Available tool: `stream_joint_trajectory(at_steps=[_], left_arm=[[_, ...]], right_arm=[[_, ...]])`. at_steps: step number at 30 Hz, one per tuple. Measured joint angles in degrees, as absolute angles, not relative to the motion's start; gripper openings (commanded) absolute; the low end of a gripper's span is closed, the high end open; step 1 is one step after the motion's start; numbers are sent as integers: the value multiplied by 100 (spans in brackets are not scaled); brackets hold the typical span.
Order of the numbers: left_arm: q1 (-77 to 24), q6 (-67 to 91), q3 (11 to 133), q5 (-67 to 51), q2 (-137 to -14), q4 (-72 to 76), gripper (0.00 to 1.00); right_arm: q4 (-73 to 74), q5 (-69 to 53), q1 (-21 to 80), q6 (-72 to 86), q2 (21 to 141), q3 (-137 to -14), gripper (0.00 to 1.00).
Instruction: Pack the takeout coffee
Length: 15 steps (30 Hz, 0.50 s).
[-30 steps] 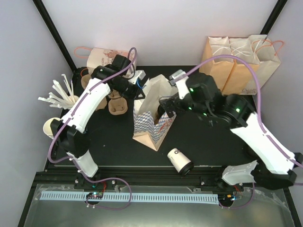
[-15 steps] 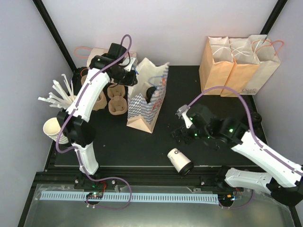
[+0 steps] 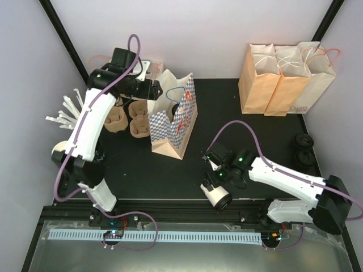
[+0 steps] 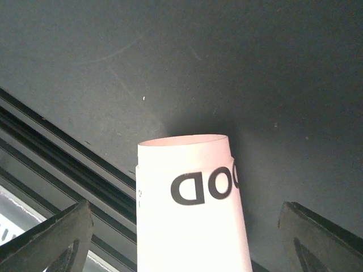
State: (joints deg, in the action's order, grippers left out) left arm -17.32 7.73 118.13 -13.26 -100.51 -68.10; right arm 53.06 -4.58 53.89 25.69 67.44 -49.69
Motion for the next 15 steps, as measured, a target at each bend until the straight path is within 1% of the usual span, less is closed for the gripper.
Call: stream_joint_trajectory(at_steps=[4,10,15], left_arm=[[-1732,770,11469,-1194,-9209,-6726,87],[-1732,738,9861,-1160,-7470,-6309,88],[-1732,696,8818,-1164,-6451,-6163,89]], right_arm=[[5105,-545,5548,2585,7234,-4912,87],[4901,-622,5778,2593,7819,-4890,85],[4904,-491,5876,2576,8298,-4958,76]])
